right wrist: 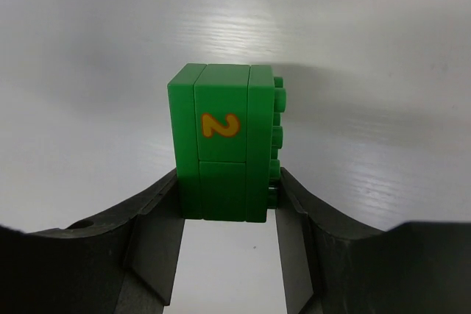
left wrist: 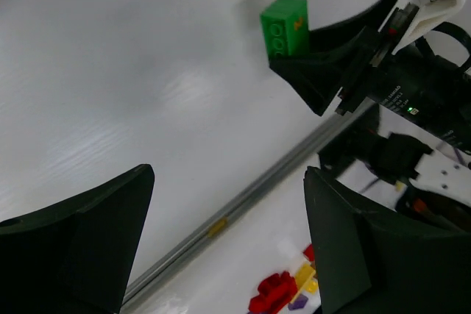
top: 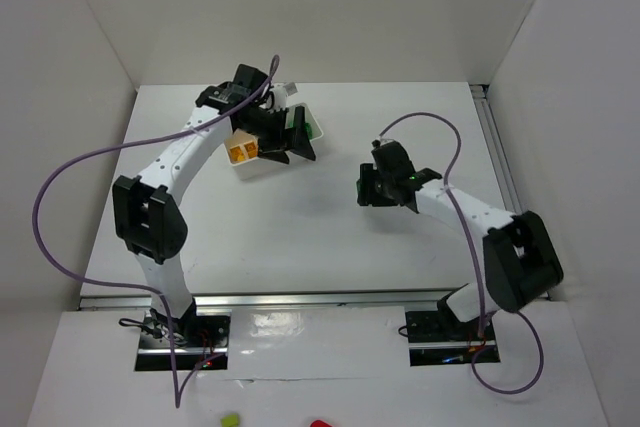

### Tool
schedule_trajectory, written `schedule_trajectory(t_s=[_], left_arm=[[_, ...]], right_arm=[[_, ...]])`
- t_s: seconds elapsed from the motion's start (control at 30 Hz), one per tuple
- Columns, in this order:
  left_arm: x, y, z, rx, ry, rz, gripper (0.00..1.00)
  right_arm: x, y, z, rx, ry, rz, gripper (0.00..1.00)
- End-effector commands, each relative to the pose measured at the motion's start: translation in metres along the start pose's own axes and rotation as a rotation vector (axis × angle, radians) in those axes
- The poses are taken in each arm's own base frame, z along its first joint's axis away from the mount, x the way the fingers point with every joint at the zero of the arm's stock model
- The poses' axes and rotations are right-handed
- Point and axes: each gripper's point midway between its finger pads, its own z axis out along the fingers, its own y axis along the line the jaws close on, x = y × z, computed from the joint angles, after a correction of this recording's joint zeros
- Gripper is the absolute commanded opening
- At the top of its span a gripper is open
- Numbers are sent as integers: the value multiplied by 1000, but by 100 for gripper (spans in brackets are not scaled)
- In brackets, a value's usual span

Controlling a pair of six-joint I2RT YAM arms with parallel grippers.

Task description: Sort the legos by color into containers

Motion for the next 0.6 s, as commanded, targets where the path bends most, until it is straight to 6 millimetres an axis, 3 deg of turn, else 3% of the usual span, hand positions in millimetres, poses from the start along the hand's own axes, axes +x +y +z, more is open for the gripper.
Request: schedule_trajectory(t_s=[0.0, 0.2, 0.43, 0.57], left_arm=[[8, -50, -4, 318, 55, 41, 93], [10, -64, 23, 420, 113, 19, 95], [19, -78, 42, 471, 138, 49, 95], [27, -69, 61, 465, 170, 50, 92]], right_arm=[[-46, 36, -47, -227, -203, -118, 49], [-45, 59, -70, -351, -164, -148, 49], [-47, 64, -74, -375, -163, -143, 49], [-53, 74, -84, -423, -176, -152, 49]])
